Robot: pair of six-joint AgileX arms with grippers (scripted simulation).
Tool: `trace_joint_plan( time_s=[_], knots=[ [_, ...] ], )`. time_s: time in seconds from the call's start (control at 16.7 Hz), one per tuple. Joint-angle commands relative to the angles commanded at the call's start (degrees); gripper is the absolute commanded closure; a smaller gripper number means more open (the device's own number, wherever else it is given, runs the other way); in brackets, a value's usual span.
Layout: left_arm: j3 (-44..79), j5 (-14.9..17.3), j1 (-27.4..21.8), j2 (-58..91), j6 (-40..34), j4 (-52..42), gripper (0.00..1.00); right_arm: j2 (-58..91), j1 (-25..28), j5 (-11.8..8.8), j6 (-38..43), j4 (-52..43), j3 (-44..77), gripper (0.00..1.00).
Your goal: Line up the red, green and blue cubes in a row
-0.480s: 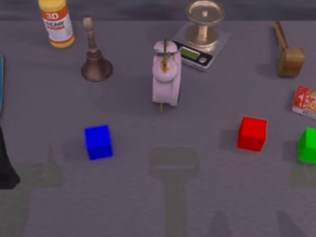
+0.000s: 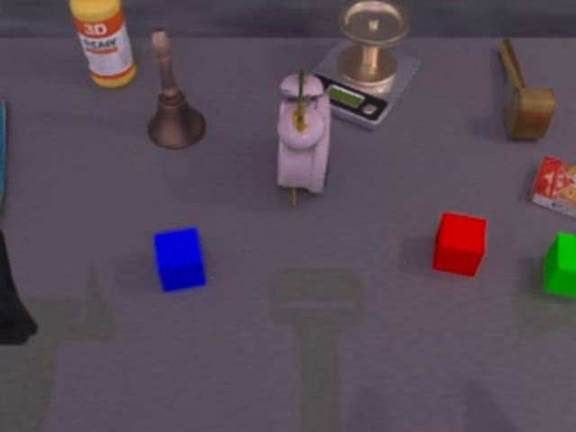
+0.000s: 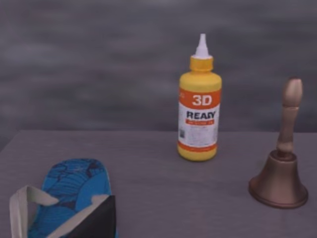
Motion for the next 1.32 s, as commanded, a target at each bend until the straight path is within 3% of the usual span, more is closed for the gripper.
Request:
trace_joint_plan(
  time_s=[0.84, 1.32],
  knots=[
    [0.0, 0.0, 0.0, 0.0, 0.0, 0.0, 0.00, 82.4, 13.5, 0.4, -36.3, -43.7, 61.0, 0.00],
    [0.0, 0.0, 0.0, 0.0, 0.0, 0.0, 0.00, 106.1, 17.9, 0.3, -48.0, -56.7, 82.0, 0.00]
  ],
)
